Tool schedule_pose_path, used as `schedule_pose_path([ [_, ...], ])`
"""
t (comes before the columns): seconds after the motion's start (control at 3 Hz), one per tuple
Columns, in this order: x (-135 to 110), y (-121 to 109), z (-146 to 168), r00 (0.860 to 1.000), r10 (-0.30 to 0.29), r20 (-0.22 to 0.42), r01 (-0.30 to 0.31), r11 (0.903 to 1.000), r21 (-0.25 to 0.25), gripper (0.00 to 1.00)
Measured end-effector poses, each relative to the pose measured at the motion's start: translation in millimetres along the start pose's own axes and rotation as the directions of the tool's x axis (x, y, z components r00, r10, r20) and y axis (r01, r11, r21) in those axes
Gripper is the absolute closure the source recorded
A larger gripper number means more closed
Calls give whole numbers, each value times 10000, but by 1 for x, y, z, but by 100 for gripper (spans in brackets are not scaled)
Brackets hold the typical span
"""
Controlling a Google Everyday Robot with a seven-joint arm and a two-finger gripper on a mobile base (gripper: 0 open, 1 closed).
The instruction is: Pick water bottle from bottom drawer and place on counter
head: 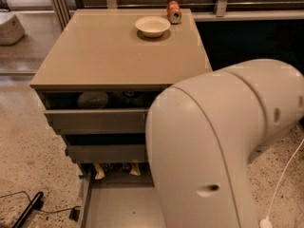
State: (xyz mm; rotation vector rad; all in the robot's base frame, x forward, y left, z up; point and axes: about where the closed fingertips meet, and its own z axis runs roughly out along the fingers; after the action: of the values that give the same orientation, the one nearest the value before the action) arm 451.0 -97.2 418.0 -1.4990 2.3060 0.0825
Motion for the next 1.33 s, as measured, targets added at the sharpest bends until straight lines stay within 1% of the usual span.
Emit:
schedule_pose_path([
  [0.33,31,-16,-63,9972,558,-497,-507,9938,987,100],
  [0.67,32,-35,-98,9951,960,-234,-904,9801,1769,100],
  [1.33,31,-44,-98,9928,1182,-182,-1127,9758,1875,100],
])
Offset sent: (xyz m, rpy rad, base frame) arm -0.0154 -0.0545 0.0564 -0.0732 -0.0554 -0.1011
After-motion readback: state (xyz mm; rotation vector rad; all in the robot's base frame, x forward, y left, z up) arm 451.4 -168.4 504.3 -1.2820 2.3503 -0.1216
